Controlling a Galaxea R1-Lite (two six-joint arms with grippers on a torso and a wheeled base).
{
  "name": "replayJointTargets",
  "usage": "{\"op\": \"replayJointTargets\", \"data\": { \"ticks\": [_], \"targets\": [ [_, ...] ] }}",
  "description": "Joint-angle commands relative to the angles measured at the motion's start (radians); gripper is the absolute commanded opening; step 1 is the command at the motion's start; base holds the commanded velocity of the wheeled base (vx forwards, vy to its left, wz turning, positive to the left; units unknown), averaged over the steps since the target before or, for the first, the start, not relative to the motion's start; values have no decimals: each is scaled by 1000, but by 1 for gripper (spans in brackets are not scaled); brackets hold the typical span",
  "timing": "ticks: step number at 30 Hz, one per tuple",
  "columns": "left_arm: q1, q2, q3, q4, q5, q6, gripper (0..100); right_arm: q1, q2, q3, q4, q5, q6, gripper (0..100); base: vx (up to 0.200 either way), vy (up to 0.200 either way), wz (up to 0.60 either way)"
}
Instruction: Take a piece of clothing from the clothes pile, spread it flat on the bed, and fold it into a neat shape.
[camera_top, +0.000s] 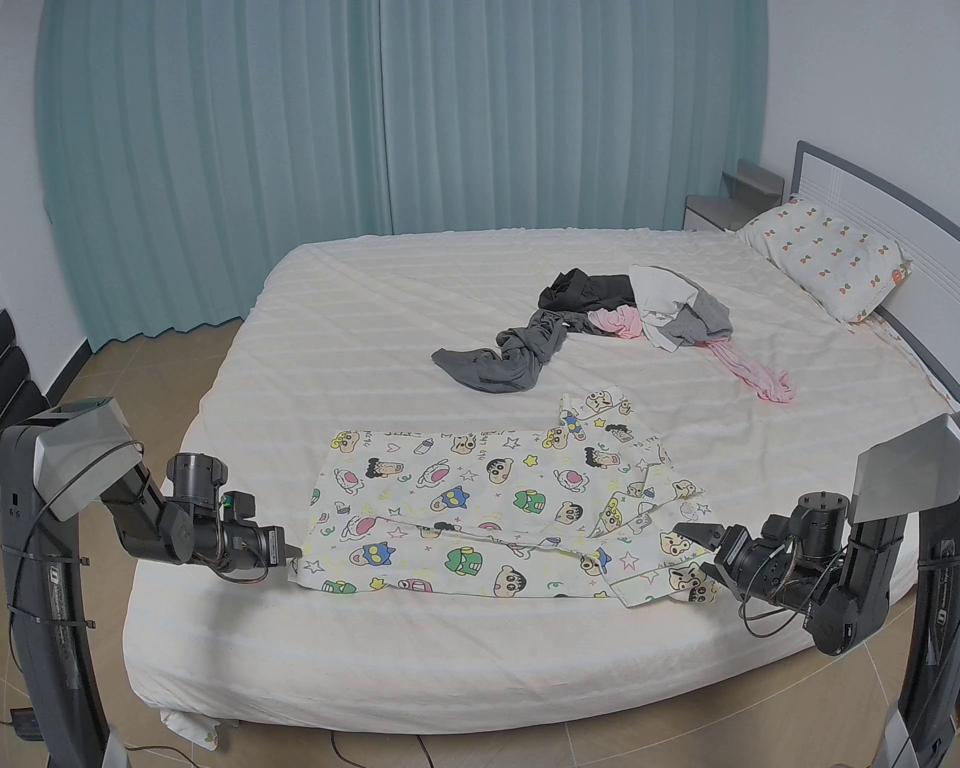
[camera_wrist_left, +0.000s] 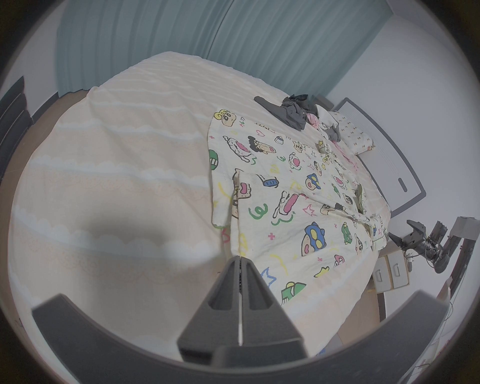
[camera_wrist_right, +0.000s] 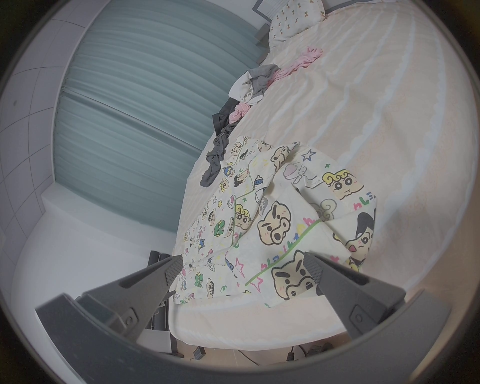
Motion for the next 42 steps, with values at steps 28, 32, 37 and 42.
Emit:
{"op": "replayJointTargets", "data": {
  "ticks": [28,32,37,42],
  "targets": [
    [38,-69,-8,264,0,183,0,-6,-20,0,-13,-2,0,100,0,0,0],
    [40,-66,-11,261,-1,183,0,-9,-23,0,-13,-4,0,100,0,0,0],
    [75,-66,-25,258,-99,172,0,15,-36,30,-10,-2,3,100,0,0,0],
    [117,-86,-29,255,-244,117,0,66,-42,41,-10,-36,5,100,0,0,0]
  ]
}}
